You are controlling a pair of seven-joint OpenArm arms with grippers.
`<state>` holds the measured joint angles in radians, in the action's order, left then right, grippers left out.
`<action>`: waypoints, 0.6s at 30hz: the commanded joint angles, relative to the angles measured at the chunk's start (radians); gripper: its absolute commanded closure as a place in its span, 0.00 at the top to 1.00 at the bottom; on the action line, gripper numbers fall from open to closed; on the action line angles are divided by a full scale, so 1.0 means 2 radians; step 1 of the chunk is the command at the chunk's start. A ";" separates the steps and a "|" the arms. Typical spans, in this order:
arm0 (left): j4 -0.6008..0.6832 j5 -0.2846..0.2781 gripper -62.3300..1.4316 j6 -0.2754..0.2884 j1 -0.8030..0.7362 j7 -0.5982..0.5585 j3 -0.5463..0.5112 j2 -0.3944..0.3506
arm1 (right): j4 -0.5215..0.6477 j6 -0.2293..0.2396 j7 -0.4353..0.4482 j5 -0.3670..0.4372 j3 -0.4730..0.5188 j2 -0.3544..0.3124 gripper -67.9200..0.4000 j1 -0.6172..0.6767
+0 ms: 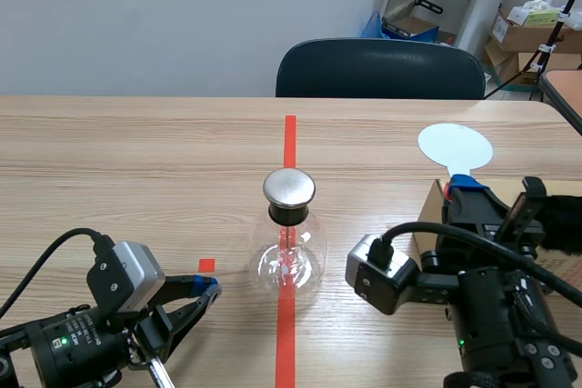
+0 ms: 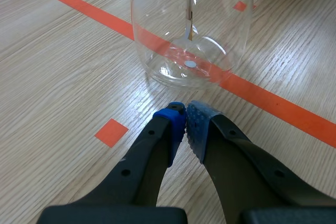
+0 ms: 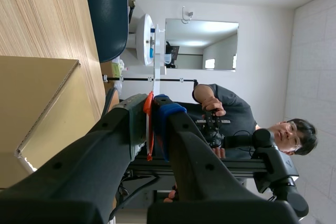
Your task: Do the electroscope experiment
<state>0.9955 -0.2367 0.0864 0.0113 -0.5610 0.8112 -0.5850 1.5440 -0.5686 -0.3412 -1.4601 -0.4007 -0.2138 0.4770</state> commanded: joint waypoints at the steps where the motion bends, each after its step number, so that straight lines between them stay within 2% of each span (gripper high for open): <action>1: 0.010 -0.003 0.11 0.001 0.002 -0.009 -0.002 -0.005 | 0.011 -0.007 -0.001 0.000 0.001 -0.006 0.03 -0.006; 4: 0.010 -0.004 0.11 0.003 0.002 -0.013 -0.002 -0.010 | 0.011 -0.010 -0.001 0.000 0.001 -0.006 0.03 -0.006; 7: 0.015 -0.005 0.13 0.003 0.002 -0.013 -0.002 -0.019 | 0.011 -0.032 -0.001 0.000 0.001 -0.008 0.03 -0.006; 11: 0.027 -0.007 0.30 0.012 0.000 -0.013 -0.002 -0.041 | 0.011 -0.076 0.000 0.000 0.006 -0.018 0.03 -0.006; 13: 0.039 -0.007 0.39 0.025 -0.003 -0.020 -0.002 -0.056 | 0.011 -0.107 0.005 0.000 0.011 -0.028 0.03 -0.005; 15: 0.054 -0.007 0.44 0.036 -0.009 -0.038 -0.002 -0.073 | 0.011 -0.107 0.013 0.000 0.019 -0.037 0.03 -0.001; 18: 0.084 -0.019 0.45 0.044 -0.023 -0.053 -0.002 -0.098 | 0.011 -0.107 0.051 0.000 0.040 -0.048 0.03 0.014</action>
<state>1.1355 -0.2600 0.1673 -0.0193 -0.6487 0.8104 -0.7746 1.5440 -0.7258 -0.2455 -1.4597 -0.3374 -0.2962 0.4915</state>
